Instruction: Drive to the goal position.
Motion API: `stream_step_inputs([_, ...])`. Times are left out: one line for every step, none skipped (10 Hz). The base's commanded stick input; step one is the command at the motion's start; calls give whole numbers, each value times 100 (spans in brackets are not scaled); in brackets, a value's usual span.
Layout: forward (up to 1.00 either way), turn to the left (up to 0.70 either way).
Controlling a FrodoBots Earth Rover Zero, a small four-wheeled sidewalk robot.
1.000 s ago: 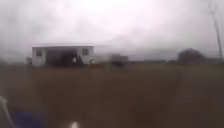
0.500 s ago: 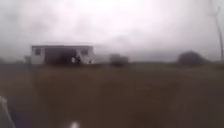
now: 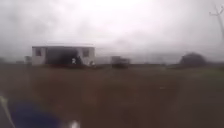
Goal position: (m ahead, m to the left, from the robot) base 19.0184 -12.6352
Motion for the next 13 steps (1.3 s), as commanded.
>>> stream_step_inputs([70, 0])
stream_step_inputs([70, 0])
stream_step_inputs([70, 0])
stream_step_inputs([70, 0])
stream_step_inputs([70, 0])
stream_step_inputs([70, 0])
stream_step_inputs([70, 0])
stream_step_inputs([70, 0])
stream_step_inputs([70, 0])
stream_step_inputs([70, 0])
stream_step_inputs([70, 0])
stream_step_inputs([70, 0])
stream_step_inputs([70, 0])
